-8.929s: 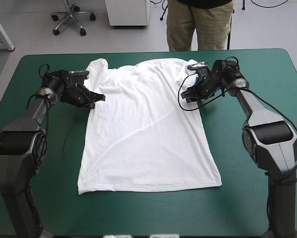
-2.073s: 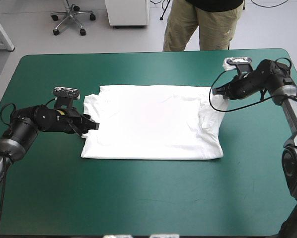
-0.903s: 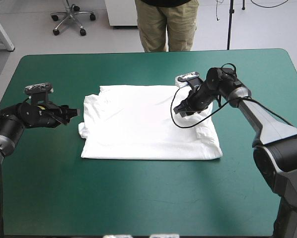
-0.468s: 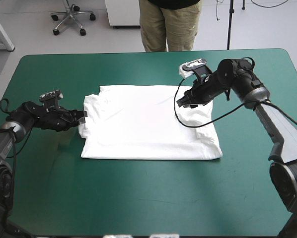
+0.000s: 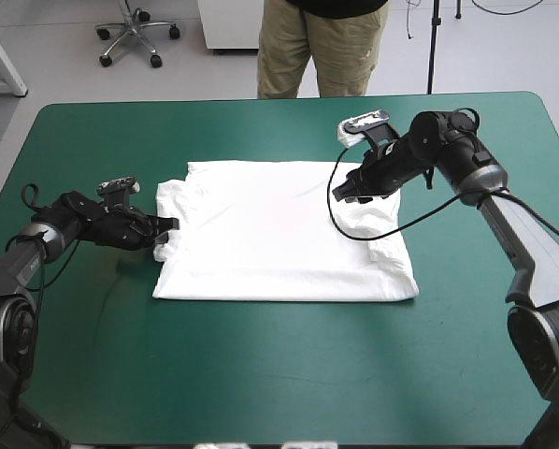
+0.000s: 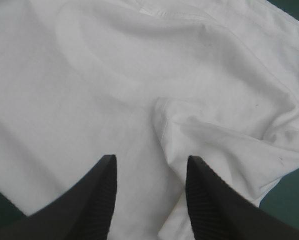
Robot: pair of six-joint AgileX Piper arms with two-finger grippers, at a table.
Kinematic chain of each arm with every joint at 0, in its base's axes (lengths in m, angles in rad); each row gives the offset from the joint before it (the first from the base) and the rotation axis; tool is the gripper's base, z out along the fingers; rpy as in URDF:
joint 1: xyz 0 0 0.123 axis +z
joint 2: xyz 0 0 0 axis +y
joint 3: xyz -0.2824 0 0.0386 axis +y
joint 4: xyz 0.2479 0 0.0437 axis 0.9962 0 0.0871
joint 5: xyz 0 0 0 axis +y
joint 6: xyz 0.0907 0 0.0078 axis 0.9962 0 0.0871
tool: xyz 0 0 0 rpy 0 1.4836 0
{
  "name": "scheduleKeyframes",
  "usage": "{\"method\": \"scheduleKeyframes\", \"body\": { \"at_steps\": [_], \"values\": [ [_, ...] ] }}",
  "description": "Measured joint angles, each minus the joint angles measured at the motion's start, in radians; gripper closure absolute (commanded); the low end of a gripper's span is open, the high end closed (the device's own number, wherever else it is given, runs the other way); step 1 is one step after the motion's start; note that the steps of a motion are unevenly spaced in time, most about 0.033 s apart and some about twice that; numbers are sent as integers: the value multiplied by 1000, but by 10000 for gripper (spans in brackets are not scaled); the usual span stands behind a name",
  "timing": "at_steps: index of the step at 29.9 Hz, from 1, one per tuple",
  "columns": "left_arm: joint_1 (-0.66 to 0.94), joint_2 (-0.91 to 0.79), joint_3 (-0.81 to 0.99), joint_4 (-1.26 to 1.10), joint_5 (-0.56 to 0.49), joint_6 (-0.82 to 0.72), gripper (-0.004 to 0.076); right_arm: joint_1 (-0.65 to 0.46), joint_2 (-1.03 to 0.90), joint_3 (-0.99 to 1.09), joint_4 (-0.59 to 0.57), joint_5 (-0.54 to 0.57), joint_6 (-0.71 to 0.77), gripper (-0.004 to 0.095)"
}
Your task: Fold the cloth
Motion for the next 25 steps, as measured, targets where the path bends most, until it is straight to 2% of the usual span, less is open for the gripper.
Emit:
{"method": "scheduleKeyframes", "body": {
  "at_steps": [11, 17, 25],
  "values": [
    [-31, -93, -90, 15, 70, 9, 733, 0, 0, 0, 0, 2, 0, 492],
    [-163, -100, -114, 80, 152, 16, 733, 0, 0, 0, 0, 5, 0, 493],
    [-319, 16, -115, 154, 144, -25, 732, 0, 0, 0, -1, 13, 0, 512]
  ]
}}
